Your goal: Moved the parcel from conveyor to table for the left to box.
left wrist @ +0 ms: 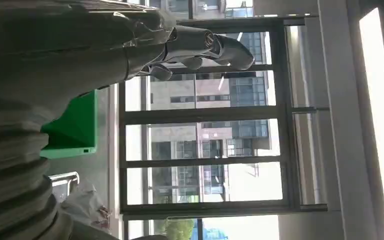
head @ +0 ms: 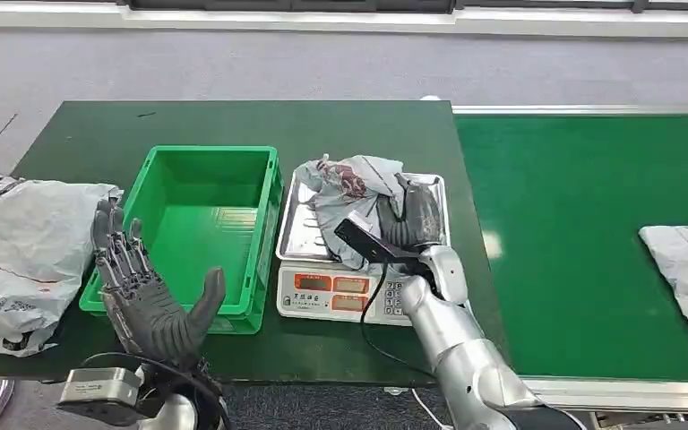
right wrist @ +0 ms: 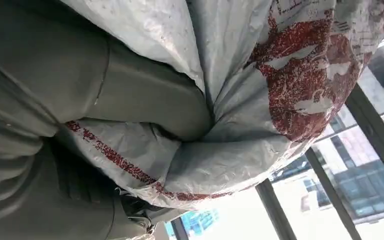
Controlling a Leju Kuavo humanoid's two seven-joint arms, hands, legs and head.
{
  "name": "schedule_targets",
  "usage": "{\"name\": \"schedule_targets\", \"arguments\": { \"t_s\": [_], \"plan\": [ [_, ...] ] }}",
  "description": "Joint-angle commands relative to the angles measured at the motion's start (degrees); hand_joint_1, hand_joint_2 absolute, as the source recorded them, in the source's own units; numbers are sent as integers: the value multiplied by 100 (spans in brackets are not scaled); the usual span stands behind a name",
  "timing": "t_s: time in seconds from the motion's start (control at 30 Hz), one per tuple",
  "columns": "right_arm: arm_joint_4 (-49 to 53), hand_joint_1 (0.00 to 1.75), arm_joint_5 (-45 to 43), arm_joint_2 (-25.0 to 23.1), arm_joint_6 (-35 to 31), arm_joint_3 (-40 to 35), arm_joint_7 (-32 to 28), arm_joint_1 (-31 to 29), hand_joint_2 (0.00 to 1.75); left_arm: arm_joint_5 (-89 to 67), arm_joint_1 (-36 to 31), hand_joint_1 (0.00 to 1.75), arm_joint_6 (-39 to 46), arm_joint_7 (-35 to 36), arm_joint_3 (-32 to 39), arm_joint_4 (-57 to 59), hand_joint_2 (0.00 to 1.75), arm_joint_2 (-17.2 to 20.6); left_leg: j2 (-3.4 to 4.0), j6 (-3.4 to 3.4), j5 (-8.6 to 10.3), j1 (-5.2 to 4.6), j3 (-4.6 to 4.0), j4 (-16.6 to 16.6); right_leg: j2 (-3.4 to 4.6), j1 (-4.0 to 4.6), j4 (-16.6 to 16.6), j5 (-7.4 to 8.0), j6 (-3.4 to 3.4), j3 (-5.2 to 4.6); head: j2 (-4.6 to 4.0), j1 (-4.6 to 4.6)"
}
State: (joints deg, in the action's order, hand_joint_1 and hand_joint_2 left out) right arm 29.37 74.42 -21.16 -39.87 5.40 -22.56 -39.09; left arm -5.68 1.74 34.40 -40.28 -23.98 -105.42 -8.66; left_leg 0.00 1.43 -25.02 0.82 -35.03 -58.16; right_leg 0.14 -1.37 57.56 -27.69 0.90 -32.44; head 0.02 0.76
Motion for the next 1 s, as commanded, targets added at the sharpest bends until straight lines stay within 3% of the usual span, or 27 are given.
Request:
{"name": "schedule_targets", "arguments": {
  "t_s": [0.03,0.13,0.33,0.37,0.63,0.7,0.83,0.87,0.9,0.93,1.0],
  "plan": [
    [-800,175,-448,116,-13,-645,-95,-275,175,-76,-121,0,-195,28,28,252,175,62,2,-4,0,-2,9,5,1,0,-4,1,-5,7,0,0],
    [-1204,175,-459,116,73,-649,-201,-313,175,-135,-147,0,-224,28,-55,319,175,72,-2,-4,0,0,12,7,-3,2,-7,0,-6,12,0,0],
    [-1259,175,-879,116,433,-1540,-337,-42,175,-148,-220,0,-328,28,-104,454,175,65,-3,-5,0,2,19,10,-2,4,-12,0,-8,18,0,0],
    [-1199,0,-1004,116,251,-1697,-293,6,175,-178,-189,0,-345,28,-93,469,175,77,-2,-7,0,3,26,15,-2,6,-18,1,-11,25,0,0],
    [-767,0,-2031,116,-13,-1957,-726,-82,175,-113,-129,0,-459,28,182,426,175,45,8,-8,-1,2,24,12,9,5,-14,2,-11,19,0,0],
    [-153,0,-1909,116,-13,-1751,-781,99,175,-131,-144,0,-471,28,265,459,175,28,5,-5,0,0,11,5,7,2,-5,1,-6,6,0,0],
    [-153,0,-1909,116,-13,-1751,-781,99,175,-131,-144,0,-471,28,265,459,175,28,4,-7,1,0,17,10,5,3,-10,2,-10,13,0,0],
    [402,0,-1611,116,-13,-1602,-646,260,175,-145,-136,0,-478,28,315,449,175,24,4,-6,0,1,18,10,6,3,-10,1,-9,13,0,0],
    [2107,0,-1169,116,-13,-1009,-901,1105,175,-173,-65,0,-349,28,383,381,175,-7,0,-5,1,1,11,6,2,2,-7,1,-7,9,0,0],
    [4148,0,-1013,116,-13,-1167,-579,1769,175,-194,3,0,-339,28,401,369,175,3,-4,-8,2,2,16,12,-3,5,-13,1,-11,16,0,0],
    [5931,0,-1028,116,-13,-1210,-361,2412,175,-212,40,0,-316,28,397,361,175,-7,-17,-4,3,3,-2,3,-16,4,-6,-3,-7,-1,0,0]
  ]
}}
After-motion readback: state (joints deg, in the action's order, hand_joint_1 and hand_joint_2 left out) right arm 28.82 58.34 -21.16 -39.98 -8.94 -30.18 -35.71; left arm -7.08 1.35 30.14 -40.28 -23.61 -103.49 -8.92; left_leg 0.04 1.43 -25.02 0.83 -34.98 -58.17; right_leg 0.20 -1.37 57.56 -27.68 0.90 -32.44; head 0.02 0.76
